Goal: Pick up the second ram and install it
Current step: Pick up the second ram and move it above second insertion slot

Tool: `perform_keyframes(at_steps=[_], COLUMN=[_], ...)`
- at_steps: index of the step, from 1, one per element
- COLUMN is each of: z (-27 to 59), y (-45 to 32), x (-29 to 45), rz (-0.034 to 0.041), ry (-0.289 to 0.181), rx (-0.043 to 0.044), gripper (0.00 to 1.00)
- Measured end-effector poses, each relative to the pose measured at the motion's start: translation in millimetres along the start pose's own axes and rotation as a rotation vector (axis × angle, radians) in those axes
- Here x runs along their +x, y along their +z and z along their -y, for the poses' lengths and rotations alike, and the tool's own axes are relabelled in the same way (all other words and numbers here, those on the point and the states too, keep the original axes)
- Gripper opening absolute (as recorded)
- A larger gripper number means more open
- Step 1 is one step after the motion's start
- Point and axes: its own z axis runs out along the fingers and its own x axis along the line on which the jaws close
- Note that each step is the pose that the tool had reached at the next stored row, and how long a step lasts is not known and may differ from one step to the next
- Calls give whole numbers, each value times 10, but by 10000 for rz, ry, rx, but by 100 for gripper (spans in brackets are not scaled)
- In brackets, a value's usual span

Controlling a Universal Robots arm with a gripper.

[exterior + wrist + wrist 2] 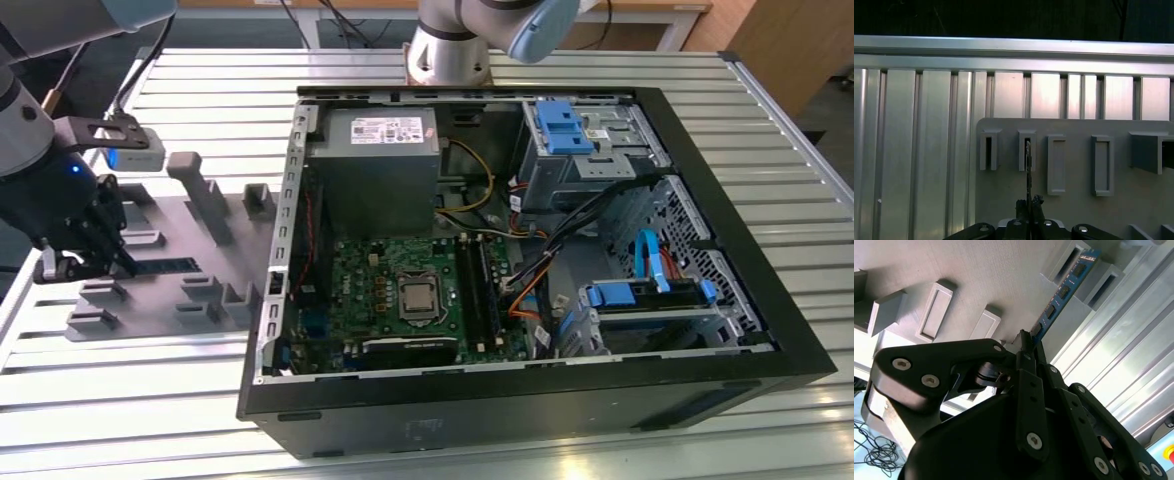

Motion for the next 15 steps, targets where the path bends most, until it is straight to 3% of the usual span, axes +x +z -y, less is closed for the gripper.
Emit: perform_keyframes(at_steps=[15], z=[0], y=[-62], x=[0], rz=[-2], ry=[0], rx=[-2], gripper=[14])
